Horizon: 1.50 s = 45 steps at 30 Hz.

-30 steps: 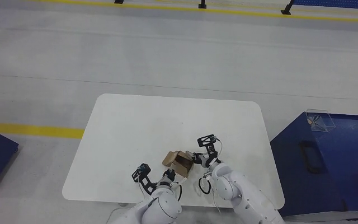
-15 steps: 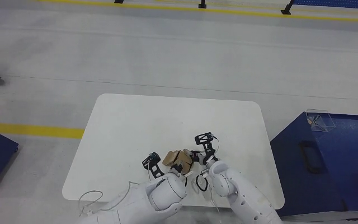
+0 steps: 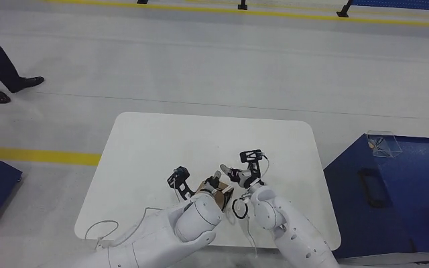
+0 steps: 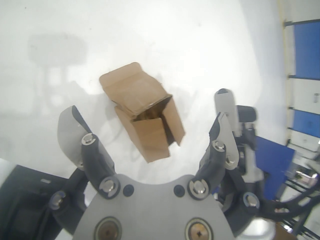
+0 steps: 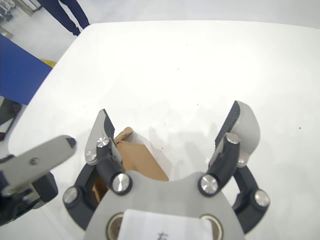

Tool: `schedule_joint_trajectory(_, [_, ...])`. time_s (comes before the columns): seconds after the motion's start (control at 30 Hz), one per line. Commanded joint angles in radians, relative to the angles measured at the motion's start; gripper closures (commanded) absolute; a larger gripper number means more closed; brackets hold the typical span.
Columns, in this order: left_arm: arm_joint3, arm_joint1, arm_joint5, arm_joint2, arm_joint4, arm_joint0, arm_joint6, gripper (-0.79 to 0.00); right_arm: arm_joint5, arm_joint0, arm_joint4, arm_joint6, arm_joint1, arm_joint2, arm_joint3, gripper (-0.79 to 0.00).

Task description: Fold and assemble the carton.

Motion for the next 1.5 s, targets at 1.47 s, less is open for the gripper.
schedule_joint_trajectory(1.47, [0.115,0.036,-1.127,-0.328,0.118,0.529,-0.321,-0.785,0.067,-0.112,-0.296,-0.242,-0.038,-0.079,0.034,-0.785])
